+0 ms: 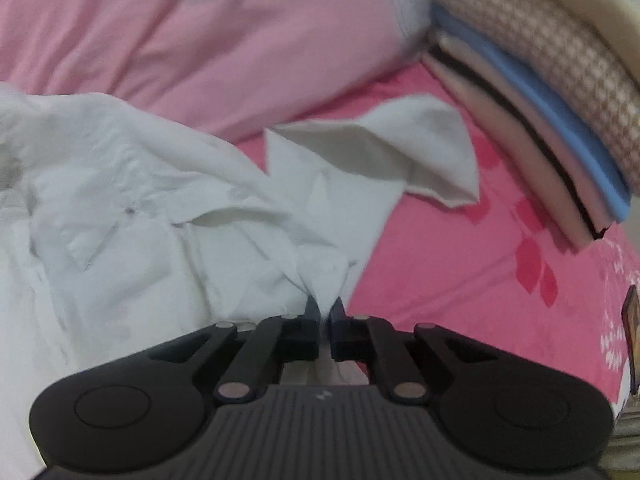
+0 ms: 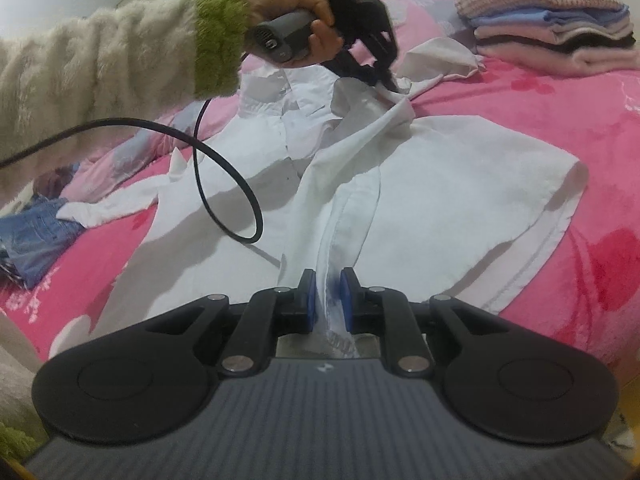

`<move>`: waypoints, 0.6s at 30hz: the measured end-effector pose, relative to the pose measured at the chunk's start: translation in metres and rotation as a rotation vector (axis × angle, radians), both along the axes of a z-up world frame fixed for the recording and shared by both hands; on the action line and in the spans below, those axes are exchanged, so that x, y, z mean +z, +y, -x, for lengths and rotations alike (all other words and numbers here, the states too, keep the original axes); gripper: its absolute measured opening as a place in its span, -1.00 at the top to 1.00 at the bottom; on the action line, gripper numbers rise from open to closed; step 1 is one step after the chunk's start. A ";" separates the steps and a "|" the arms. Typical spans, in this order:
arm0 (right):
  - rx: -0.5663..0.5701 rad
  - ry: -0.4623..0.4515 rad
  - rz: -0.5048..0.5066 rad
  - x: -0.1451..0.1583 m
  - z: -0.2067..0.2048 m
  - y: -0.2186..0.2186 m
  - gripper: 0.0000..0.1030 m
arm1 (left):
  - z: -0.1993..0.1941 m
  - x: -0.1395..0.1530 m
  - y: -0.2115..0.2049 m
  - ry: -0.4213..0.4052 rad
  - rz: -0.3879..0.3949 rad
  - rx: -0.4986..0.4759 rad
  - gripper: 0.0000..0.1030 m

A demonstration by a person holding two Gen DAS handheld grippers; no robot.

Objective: Fold clothes

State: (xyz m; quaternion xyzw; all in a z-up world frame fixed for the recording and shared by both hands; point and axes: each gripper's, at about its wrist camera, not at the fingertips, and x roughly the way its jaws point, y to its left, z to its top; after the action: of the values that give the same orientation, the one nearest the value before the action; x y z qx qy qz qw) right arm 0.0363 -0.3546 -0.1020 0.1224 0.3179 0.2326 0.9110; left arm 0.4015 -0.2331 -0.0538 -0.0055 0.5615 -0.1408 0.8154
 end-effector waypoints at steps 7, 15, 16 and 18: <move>-0.012 0.013 0.001 0.000 -0.003 0.000 0.75 | 0.015 0.045 0.068 -0.042 0.173 0.027 0.91; -0.068 0.020 0.080 0.011 -0.004 0.003 0.78 | 0.030 0.057 0.164 -0.100 0.386 0.074 0.91; -0.076 0.020 0.091 0.014 -0.003 0.003 0.78 | 0.033 0.054 0.177 -0.101 0.411 0.076 0.90; -0.087 0.015 0.114 0.020 -0.001 0.003 0.78 | 0.041 0.040 0.201 -0.093 0.416 0.086 0.86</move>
State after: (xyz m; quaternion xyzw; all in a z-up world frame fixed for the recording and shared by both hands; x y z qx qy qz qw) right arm 0.0376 -0.3515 -0.0815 0.0856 0.3318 0.1733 0.9233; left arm 0.3608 -0.0324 -0.0141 -0.1912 0.4815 -0.2189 0.8268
